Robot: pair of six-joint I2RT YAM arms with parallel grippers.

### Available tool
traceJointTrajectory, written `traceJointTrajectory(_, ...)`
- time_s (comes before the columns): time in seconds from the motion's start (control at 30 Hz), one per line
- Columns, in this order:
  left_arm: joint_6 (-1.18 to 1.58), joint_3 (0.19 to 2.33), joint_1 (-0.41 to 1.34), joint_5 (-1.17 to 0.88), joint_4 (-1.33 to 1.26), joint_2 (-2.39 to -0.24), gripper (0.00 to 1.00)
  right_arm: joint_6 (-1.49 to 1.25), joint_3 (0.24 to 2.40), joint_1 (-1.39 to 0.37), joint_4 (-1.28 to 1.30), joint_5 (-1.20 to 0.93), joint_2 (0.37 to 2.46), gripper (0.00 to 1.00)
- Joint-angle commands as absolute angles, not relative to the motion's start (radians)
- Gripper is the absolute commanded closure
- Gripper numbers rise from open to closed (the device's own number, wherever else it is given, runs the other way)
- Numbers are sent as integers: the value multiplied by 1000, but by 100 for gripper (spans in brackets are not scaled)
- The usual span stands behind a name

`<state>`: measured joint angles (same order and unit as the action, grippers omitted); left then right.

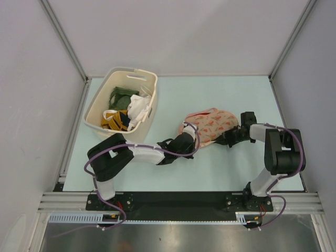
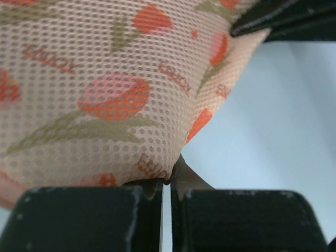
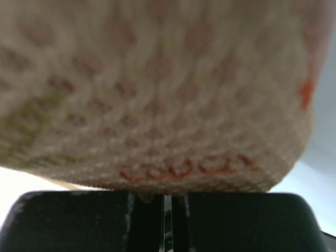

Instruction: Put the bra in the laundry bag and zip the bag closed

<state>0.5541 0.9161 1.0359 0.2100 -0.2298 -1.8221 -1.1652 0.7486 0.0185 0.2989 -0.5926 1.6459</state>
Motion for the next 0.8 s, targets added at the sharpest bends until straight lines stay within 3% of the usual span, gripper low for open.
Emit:
traceJointTrajectory(0.0,460,884,1022,126,-107,-1787,100,-980,897,89,327,-437,1707,100)
traceJointTrajectory(0.17,488,1012,1026,-124,-80,-1857,100,-790,1051,89,397,-455,1784,100)
traceJointTrajectory(0.33,574,1140,1025,-248,-40,-1919,100,-749,1000,75,442,-477,1692,60)
traceJointTrajectory(0.57,653,1226,1022,-373,-21,-1991,100,-771,731,64,408,-552,1415,31)
traceJointTrajectory(0.77,669,1180,1017,-371,-38,-1968,100,-838,598,17,264,-603,1353,32)
